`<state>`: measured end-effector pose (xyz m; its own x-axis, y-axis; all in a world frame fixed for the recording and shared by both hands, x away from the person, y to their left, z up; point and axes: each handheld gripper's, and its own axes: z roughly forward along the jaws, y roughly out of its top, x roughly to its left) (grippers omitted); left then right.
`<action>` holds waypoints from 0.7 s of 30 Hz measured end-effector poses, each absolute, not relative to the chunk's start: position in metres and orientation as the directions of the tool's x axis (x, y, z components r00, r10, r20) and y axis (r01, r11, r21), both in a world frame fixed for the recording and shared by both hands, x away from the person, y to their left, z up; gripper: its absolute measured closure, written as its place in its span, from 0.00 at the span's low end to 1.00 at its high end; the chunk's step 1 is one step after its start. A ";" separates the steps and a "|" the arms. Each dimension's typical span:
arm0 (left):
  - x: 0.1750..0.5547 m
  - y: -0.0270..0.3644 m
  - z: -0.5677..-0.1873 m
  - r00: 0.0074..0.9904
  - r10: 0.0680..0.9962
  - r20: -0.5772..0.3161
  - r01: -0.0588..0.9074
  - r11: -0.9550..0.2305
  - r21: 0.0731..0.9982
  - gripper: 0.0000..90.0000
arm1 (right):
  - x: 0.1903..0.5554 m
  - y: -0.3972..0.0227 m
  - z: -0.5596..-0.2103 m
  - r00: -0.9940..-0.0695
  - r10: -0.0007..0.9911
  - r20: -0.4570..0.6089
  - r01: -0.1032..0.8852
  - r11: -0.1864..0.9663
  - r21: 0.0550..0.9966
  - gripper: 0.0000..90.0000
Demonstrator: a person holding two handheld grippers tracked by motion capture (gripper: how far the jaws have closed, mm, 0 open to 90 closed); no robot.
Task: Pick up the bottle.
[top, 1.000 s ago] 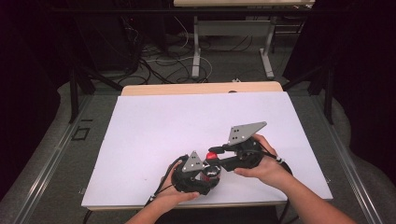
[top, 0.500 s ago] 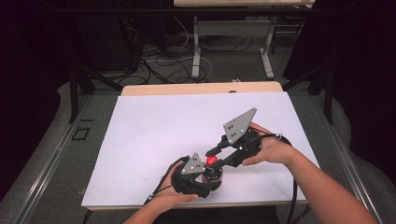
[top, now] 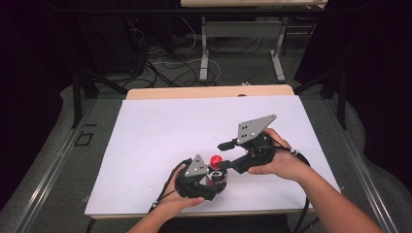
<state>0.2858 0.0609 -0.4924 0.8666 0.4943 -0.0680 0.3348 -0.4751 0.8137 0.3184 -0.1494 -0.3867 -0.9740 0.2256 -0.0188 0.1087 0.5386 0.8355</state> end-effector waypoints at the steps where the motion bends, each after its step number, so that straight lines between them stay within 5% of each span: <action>1: 0.286 0.061 -0.493 0.861 0.502 -0.075 0.343 -0.467 0.815 0.33 | 0.315 -0.150 -0.386 -0.963 0.270 -0.030 0.122 0.529 0.840 0.47; 9: 0.289 0.063 -0.495 0.840 0.537 -0.084 0.374 -0.459 0.806 0.33 | 0.282 -0.142 -0.391 -0.816 0.576 -0.035 0.263 0.425 0.866 0.51; 21: 0.286 0.059 -0.497 0.842 0.534 -0.076 0.368 -0.466 0.804 0.33 | 0.275 -0.123 -0.403 -0.776 0.631 0.021 0.326 0.373 0.869 0.60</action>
